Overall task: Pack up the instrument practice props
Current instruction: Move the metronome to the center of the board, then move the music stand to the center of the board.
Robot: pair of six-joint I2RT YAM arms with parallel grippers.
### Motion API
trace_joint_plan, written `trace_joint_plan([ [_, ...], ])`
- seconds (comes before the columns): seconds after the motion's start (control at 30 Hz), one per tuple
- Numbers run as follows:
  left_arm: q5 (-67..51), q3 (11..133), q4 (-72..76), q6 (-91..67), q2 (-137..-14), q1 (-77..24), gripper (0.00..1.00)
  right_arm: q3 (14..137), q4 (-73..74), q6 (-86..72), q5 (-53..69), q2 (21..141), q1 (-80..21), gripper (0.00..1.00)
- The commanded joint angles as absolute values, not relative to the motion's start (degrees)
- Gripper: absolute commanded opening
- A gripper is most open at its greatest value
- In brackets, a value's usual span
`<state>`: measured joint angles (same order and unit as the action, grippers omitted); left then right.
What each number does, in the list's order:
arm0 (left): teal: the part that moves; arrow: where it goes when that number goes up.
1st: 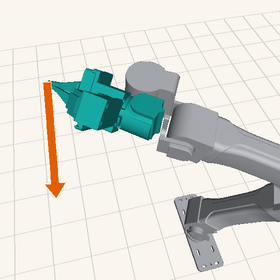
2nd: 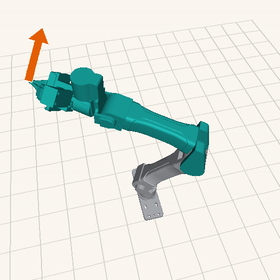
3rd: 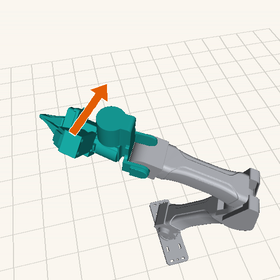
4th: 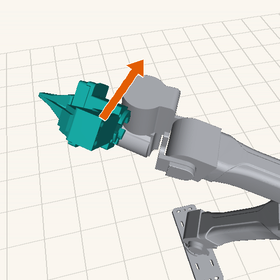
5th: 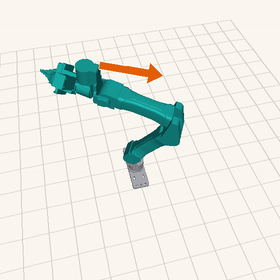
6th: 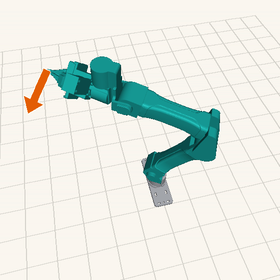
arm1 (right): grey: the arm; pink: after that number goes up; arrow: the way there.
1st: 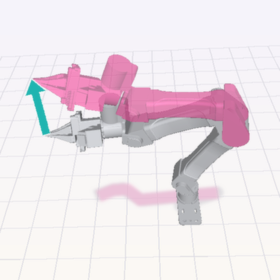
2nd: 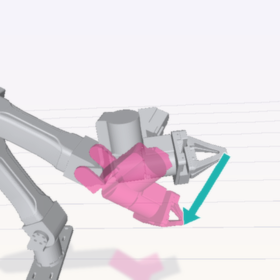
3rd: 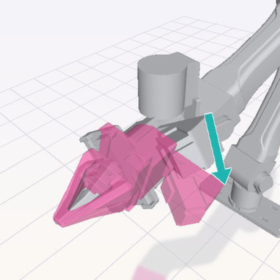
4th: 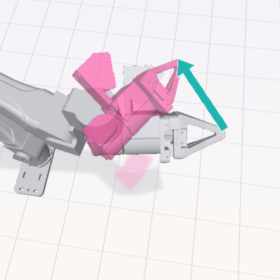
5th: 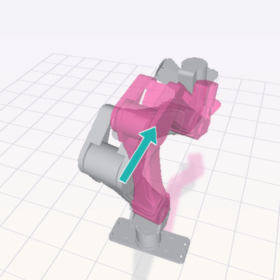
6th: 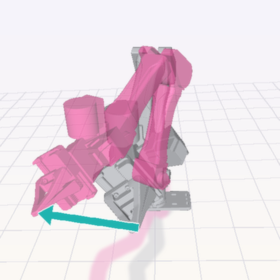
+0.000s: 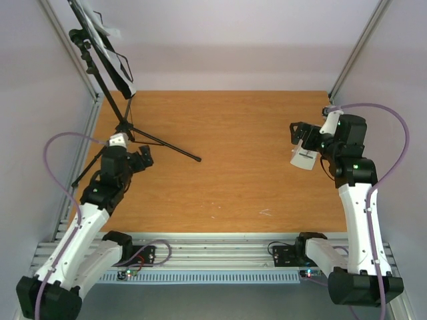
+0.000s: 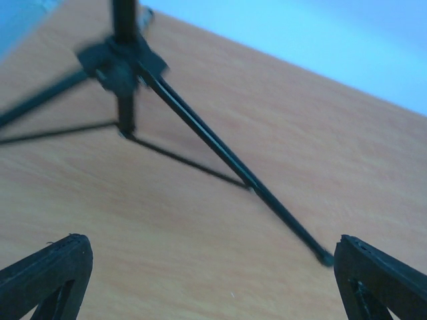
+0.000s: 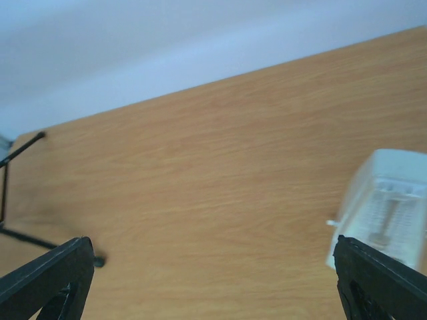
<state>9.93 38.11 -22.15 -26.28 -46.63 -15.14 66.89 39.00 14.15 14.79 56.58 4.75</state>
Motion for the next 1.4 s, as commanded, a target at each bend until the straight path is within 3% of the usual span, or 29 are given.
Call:
trace_joint_plan([
  [0.0, 14.40, 41.05, -12.64, -19.97, -44.46, -8.65, 0.99, 65.45, 38.42, 13.94, 24.95, 55.16, 4.31, 0.98],
  [0.3, -1.48, 52.91, 3.54, -7.51, -59.83, 2.65, 0.96, 63.53, 37.15, 14.23, 26.34, 54.54, 4.18, 0.99],
  [0.67, -2.02, 62.32, 6.78, -2.90, -71.47, 6.43, 0.79, 63.37, 37.88, 14.61, 26.20, 54.66, 3.96, 0.98],
  [0.8, -3.66, 61.41, 10.37, -1.86, -73.34, 6.49, 0.78, 63.37, 38.05, 14.58, 26.16, 54.93, 3.96, 0.98],
  [0.93, -3.95, 61.34, 13.59, -1.73, -75.64, 6.83, 0.71, 63.19, 38.23, 14.59, 26.00, 54.78, 3.96, 0.98],
  [1.2, -2.97, 60.72, 18.28, -1.93, -77.84, 6.93, 0.49, 63.02, 38.17, 14.76, 25.48, 55.01, 3.96, 0.98],
  [1.37, -2.13, 60.40, 19.71, -1.56, -78.48, 6.93, 0.42, 63.02, 38.06, 14.77, 25.25, 55.64, 3.96, 0.99],
])
